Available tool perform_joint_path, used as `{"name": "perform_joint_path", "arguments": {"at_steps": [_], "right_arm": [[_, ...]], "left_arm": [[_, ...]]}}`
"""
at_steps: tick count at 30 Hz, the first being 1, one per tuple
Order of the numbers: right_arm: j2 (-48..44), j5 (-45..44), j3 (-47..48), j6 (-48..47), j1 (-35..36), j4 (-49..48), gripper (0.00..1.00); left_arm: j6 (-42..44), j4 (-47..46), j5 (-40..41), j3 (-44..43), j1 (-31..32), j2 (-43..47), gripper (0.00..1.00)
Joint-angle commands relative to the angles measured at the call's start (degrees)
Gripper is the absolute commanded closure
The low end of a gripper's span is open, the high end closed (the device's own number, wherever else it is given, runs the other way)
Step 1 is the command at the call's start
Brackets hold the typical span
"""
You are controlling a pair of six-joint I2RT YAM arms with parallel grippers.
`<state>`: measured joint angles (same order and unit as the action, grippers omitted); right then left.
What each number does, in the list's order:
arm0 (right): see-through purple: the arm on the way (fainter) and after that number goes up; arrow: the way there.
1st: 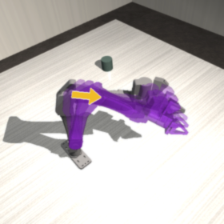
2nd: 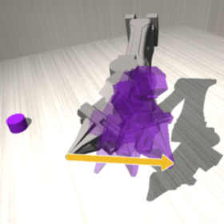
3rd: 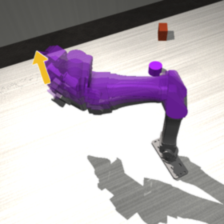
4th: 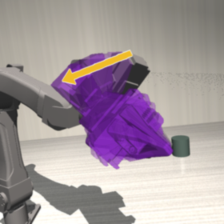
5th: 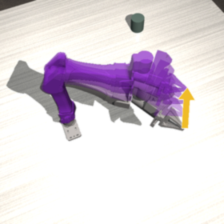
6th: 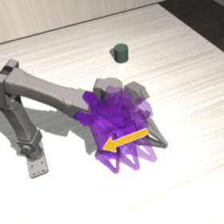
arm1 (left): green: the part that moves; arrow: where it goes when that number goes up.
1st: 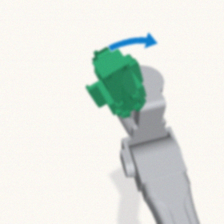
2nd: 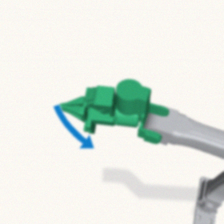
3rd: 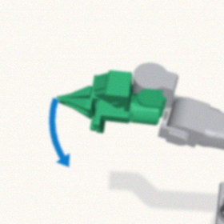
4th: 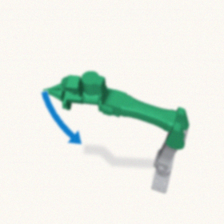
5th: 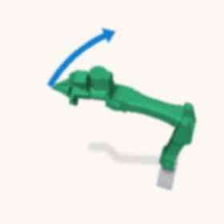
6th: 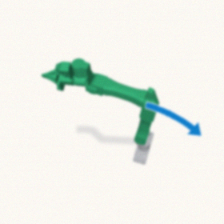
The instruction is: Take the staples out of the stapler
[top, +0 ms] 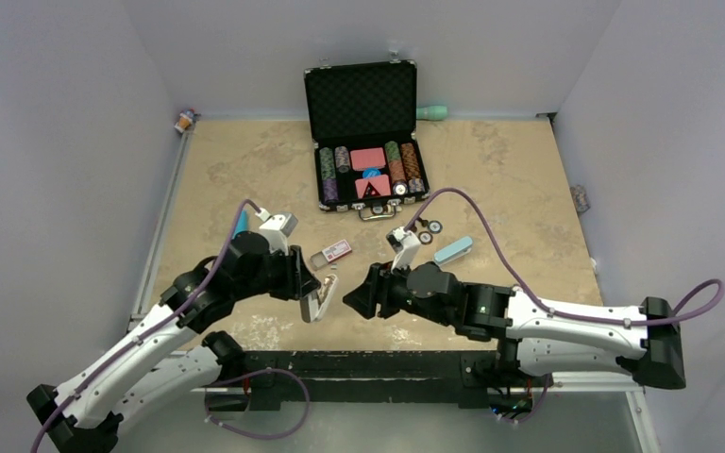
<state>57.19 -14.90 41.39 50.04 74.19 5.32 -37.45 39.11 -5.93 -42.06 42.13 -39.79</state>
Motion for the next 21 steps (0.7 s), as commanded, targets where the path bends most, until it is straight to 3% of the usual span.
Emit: {"name": "perform_joint_path", "arguments": {"at_steps": [1, 9, 14, 21], "right_arm": [[3.84, -2.82, 1.47, 5.25, 0.06, -0.05, 0.62], [14.39, -4.58, 9.37, 6.18, 0.03, 2.74, 0.99], [18.46, -5.62, 13.14, 7.02, -2.68, 7.18, 1.0], [19.33, 0.49, 11.58, 4.87, -7.46, 2.66, 1.0]], "left_arm": [[-2.21, -4.43, 0.34, 0.78, -0.21, -2.08, 1.0], [-4.64, -8.43, -0.32, 2.04, -0.2, -5.72, 1.0], [-5.76, -8.96, -0.49, 1.06, -0.21, -7.14, 1.0], [-7.03, -9.3, -0.28, 0.23, -0.2, -8.72, 1.0]]}}
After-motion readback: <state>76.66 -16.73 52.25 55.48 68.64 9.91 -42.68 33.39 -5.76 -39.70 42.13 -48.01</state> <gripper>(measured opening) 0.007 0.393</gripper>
